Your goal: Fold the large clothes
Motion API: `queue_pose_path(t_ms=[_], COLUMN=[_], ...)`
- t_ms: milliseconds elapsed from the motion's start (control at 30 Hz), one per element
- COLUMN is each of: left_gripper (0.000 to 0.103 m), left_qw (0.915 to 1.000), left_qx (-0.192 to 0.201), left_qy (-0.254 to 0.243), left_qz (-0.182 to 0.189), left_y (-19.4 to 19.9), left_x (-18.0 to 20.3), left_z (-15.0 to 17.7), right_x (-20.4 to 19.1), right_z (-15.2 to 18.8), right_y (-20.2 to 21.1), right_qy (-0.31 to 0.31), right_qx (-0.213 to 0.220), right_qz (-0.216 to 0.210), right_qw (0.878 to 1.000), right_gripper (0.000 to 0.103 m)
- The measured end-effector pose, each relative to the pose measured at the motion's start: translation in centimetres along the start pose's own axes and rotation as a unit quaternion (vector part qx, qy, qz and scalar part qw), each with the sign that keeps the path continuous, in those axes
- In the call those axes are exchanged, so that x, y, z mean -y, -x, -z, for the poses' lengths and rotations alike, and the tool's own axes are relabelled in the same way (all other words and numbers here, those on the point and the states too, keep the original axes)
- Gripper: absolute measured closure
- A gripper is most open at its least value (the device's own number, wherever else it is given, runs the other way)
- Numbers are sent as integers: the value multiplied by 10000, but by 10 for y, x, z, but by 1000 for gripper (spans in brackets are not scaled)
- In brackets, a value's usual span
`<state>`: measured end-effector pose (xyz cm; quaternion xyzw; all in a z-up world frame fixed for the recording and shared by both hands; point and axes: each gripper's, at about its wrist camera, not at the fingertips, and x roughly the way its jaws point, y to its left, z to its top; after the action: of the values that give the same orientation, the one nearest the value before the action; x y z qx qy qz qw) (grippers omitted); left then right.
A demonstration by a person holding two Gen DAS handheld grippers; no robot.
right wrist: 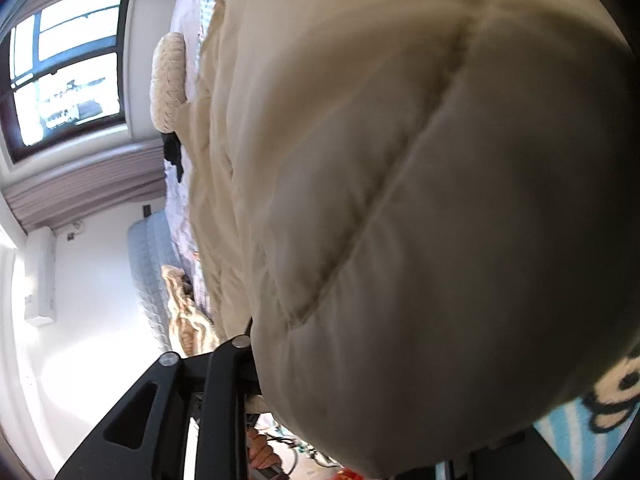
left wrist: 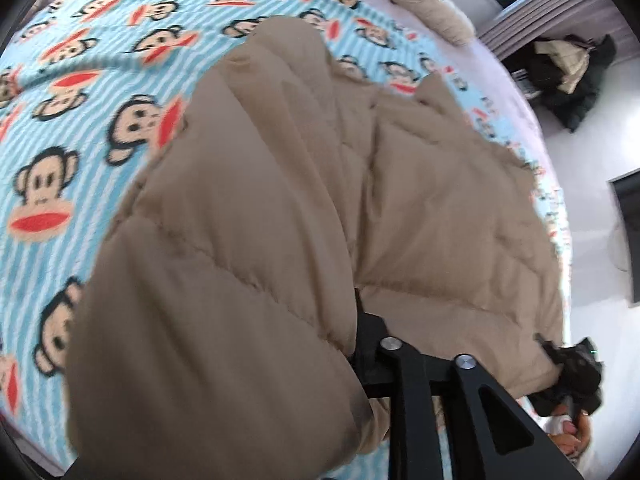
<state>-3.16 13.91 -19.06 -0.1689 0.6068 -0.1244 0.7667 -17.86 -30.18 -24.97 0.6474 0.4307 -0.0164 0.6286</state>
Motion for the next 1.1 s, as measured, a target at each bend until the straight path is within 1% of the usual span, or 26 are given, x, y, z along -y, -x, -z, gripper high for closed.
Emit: queue_pose_path(t_ms=[67, 100, 200, 267, 367, 400, 433, 500, 567, 600, 633, 667, 700, 733, 800, 833, 900, 1000, 1033, 1100], left_gripper=[74, 74, 74, 74, 74, 74, 74, 74, 74, 74, 74, 74, 74, 74, 74, 74, 74, 74, 74, 74], left_qw=[9999, 9998, 9985, 9968, 9934, 9918, 9901, 9886, 9904, 9917, 9923, 9912, 9894, 9877, 9851, 9844, 9835, 9816, 9810, 9810], left_qx=[9, 12, 30, 54, 256, 377, 511, 671, 671, 623, 547, 423, 271, 88, -187, -306, -358, -362, -334, -236], left_qy=[8, -28, -208, -281, -230, -187, -162, -132, -121, -162, -222, -297, -334, -343, -260, -178, -148, -249, -289, -346], left_qz=[-120, -191, -511, -751, -1090, -1207, -1296, -1343, -1206, -1111, -1092, -1217, -1385, -1524, -1692, -1726, -1767, -1859, -1890, -1895], left_y=[10, 18, 42, 57, 83, 91, 98, 106, 104, 98, 90, 75, 59, 43, 23, 17, 17, 29, 34, 46], left_x=[0, 0, 1, -1, -5, -7, -9, -12, -13, -13, -13, -14, -16, -21, -30, -35, -36, -30, -27, -20], left_z=[3, 4, 10, 11, 15, 16, 16, 13, 9, 6, 2, 0, -1, -1, 1, 3, 6, 10, 12, 15], right_x=[-2, -4, -12, -17, -31, -35, -37, -51, -68, -76, -87, -82, -86, -97, -98, -92, -75, -59, -51, -40], right_z=[-4, -5, -4, -1, 6, 11, 15, 22, 31, 42, 44, 52, 56, 56, 49, 46, 39, 33, 31, 32], right_y=[1, 3, 11, 19, 38, 46, 51, 63, 70, 71, 74, 82, 83, 74, 65, 63, 60, 54, 56, 64], right_qy=[-4, 20, 161, 249, 575, 738, 869, 1225, 1535, 1697, 1894, 1981, 2043, 2067, 2068, 2014, 1823, 1538, 1400, 1202], right_qx=[-35, -59, -179, -201, -124, -77, -53, -36, 22, 65, 158, 208, 265, 327, 404, 420, 381, 333, 293, 249], right_qz=[116, 213, 518, 726, 1146, 1273, 1368, 1558, 1493, 1493, 1535, 1563, 1633, 1805, 2098, 2256, 2513, 2886, 2929, 2774], right_qw=[9999, 9998, 9984, 9969, 9917, 9891, 9868, 9802, 9768, 9741, 9697, 9674, 9648, 9611, 9548, 9522, 9498, 9444, 9454, 9529], right_gripper=[64, 59, 53, 53, 53, 58, 66, 74, 76, 77, 77, 77, 76, 76, 76, 76, 76, 76, 76, 76])
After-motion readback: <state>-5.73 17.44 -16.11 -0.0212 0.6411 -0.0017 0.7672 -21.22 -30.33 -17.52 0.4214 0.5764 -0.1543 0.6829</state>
